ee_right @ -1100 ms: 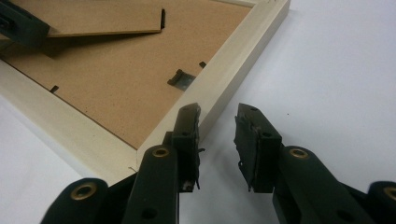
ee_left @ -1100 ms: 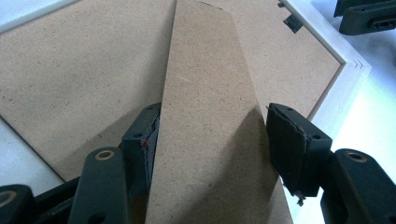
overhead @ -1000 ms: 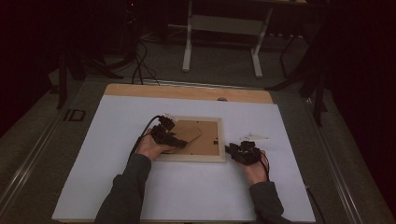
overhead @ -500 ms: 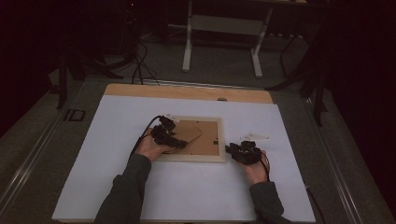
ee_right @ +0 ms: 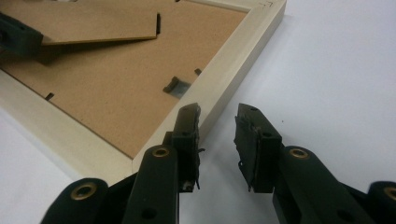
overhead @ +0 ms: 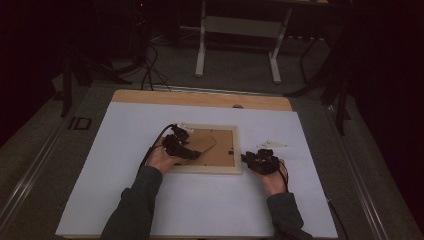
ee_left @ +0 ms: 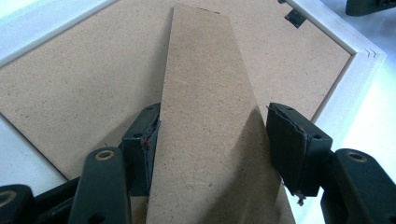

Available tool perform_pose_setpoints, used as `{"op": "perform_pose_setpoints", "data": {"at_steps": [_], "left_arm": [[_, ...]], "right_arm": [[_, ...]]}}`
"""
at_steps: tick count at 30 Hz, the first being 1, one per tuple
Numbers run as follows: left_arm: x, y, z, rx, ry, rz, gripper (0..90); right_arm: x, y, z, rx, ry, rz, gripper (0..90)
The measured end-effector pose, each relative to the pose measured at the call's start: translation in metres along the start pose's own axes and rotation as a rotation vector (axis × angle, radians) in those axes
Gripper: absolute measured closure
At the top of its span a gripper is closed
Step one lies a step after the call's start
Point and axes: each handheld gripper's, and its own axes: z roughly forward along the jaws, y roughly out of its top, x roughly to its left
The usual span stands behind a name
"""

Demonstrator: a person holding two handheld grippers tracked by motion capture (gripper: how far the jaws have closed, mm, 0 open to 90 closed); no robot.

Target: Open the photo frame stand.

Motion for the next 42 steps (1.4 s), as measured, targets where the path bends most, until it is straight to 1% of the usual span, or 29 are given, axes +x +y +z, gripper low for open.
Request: {"op": "perform_pose_setpoints", "data": {"at_steps": [10, 13, 16, 20, 25, 29, 32, 39, 42], "left_arm": [[-0.007, 0.0, -0.005, -0.021, 0.026, 0.03, 40.7], [-0.009, 0.001, -0.007, -0.03, 0.035, 0.046, 40.7], [-0.012, 0.001, -0.009, -0.036, 0.047, 0.059, 40.6], [-0.015, 0.001, -0.011, -0.044, 0.061, 0.077, 40.6], [-0.02, 0.0, -0.014, -0.06, 0.085, 0.102, 40.6], [-0.025, -0.002, -0.016, -0.08, 0.105, 0.125, 40.6], [-0.029, -0.003, -0.018, -0.095, 0.124, 0.146, 40.6], [-0.038, -0.006, -0.023, -0.123, 0.162, 0.189, 40.5], [-0.042, -0.008, -0.025, -0.136, 0.175, 0.2, 40.5]], "right_arm": [[0.002, 0.018, 0.004, 0.003, -0.001, -0.021, 68.8], [0.0, 0.024, 0.005, -0.005, 0.015, -0.004, 68.7], [-0.002, 0.03, 0.004, -0.011, 0.019, 0.005, 68.7], [-0.004, 0.037, 0.004, -0.015, 0.007, 0.001, 68.5], [-0.005, 0.043, 0.005, -0.014, 0.008, 0.003, 67.8], [-0.006, 0.047, 0.006, -0.018, 0.028, 0.026, 66.8], [-0.007, 0.051, 0.008, -0.02, 0.034, 0.036, 66.0], [-0.006, 0.058, 0.012, -0.015, 0.033, 0.042, 60.4], [-0.006, 0.06, 0.013, -0.013, 0.036, 0.048, 58.4]]}}
